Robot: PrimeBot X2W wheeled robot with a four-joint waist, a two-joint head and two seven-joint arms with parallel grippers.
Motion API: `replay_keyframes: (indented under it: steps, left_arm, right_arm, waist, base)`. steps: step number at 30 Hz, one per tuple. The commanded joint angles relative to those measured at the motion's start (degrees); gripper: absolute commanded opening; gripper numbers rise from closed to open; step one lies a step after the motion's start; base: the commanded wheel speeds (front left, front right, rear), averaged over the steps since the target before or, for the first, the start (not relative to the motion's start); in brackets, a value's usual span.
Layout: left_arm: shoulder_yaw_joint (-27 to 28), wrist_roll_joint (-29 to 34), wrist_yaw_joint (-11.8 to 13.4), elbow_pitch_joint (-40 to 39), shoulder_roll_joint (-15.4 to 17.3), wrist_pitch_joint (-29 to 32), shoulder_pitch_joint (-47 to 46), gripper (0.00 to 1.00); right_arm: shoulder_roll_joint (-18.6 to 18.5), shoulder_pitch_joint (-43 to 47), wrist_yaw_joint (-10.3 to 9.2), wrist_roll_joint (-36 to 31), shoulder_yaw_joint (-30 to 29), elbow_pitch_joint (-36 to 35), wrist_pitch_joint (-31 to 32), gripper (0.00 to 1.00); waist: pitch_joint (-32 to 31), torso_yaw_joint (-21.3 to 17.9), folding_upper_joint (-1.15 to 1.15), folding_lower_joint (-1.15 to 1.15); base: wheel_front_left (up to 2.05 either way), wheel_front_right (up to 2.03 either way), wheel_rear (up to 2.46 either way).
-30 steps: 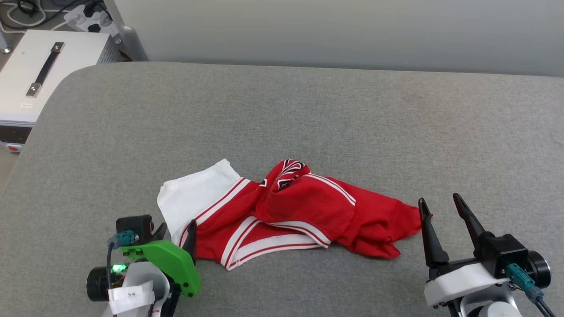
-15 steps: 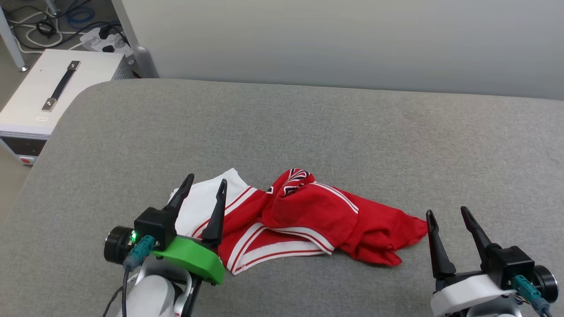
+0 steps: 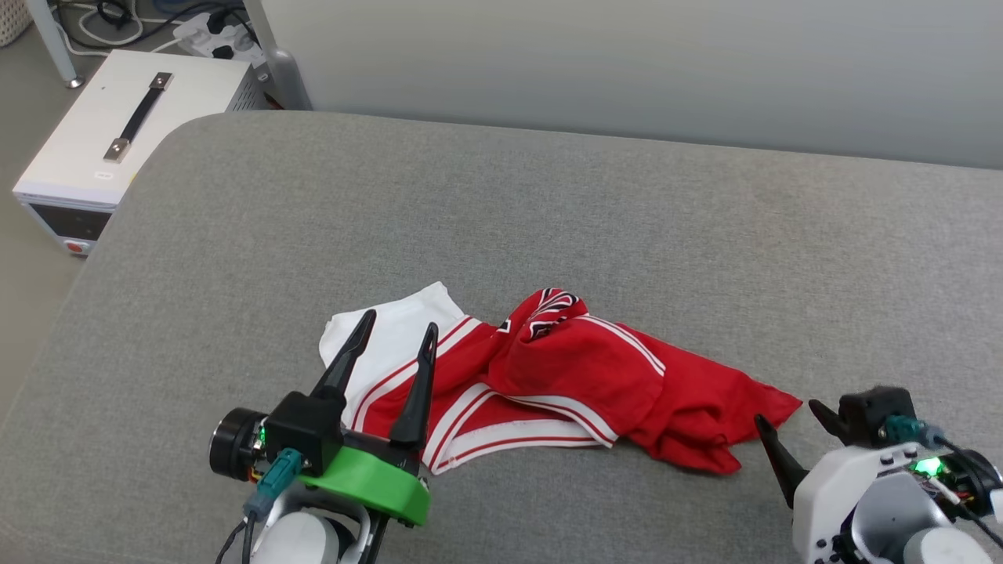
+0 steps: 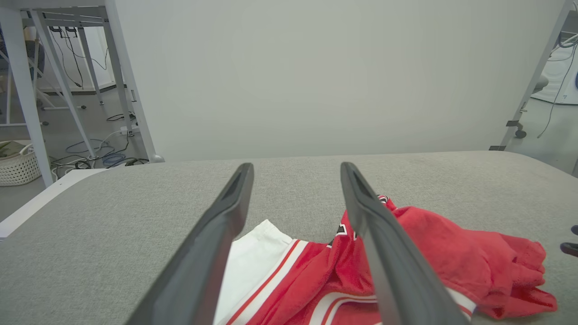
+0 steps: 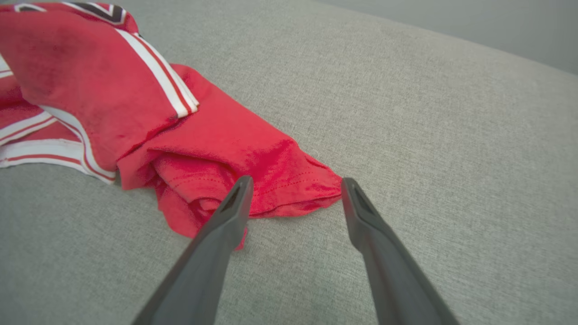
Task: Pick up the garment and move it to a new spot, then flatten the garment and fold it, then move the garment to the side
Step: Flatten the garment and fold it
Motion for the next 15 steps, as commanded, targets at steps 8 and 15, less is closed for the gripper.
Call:
replay_keyframes:
  steps: [8,15]
  left_arm:
    - [1.60,1.52,-1.84,0.25,-2.44,-0.32,-0.73,1.00]
    - [1.99,2.14,-2.67,0.92,-3.71,-0.32,-2.06,1.00]
  right_arm:
    - [-5.59,-7.38,-0.05,9.39,2.34,-4.44,27.42,1.00]
    - [-6.68,-11.40,-0.05,8.61,2.19,0.33,32.38,1.00]
  waist:
    - [4.78,3.85,0.00,0.00]
    - [7.87,6.76,0.00,0.00]
  base:
    - [0.00,0.00,0.00]
    - [0.00,0.00,0.00]
